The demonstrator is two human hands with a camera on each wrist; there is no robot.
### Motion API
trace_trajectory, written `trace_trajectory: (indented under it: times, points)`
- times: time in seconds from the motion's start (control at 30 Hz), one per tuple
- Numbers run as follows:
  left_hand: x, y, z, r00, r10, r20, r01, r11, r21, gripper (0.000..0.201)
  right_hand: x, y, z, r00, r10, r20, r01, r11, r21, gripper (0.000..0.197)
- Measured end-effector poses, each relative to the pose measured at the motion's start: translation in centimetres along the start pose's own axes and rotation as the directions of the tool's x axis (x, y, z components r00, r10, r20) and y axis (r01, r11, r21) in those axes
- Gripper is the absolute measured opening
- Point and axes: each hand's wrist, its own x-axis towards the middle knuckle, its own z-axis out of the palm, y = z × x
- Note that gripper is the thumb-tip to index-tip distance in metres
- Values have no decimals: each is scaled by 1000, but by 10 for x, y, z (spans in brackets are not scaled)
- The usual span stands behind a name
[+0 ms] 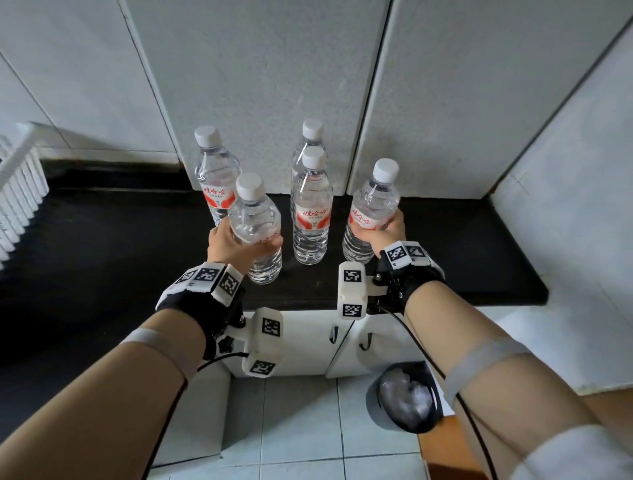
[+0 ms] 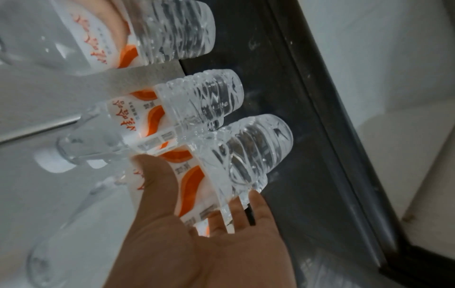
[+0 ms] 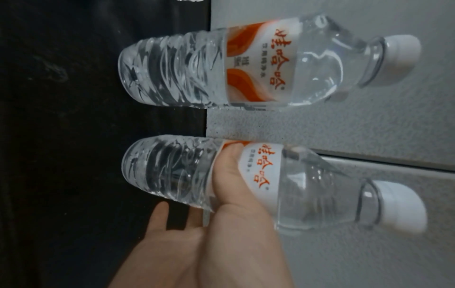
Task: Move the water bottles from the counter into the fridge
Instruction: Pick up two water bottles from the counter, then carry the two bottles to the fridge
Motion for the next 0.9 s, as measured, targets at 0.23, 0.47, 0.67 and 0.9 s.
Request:
trace_trajectory:
  times: [0.23, 0.47, 0.67, 0.9]
  points:
    - [-45, 11, -2, 996, 18, -84, -39, 966, -257, 61, -41, 3, -26, 994, 29, 103, -37, 997, 68, 48]
    - [-84, 62, 19, 920, 189, 344, 13, 862, -507, 52, -118, -8, -97, 994, 95, -52, -78, 964, 256, 11]
    - [-160, 126, 85, 641, 319, 698, 197, 811, -551, 85, -202, -31, -187, 966, 88, -242, 37, 883, 468, 20]
    - [-315, 166, 166, 261, 389, 883, 274, 848, -454, 62, -348, -40, -309, 838, 272, -473, 69, 807, 586, 71]
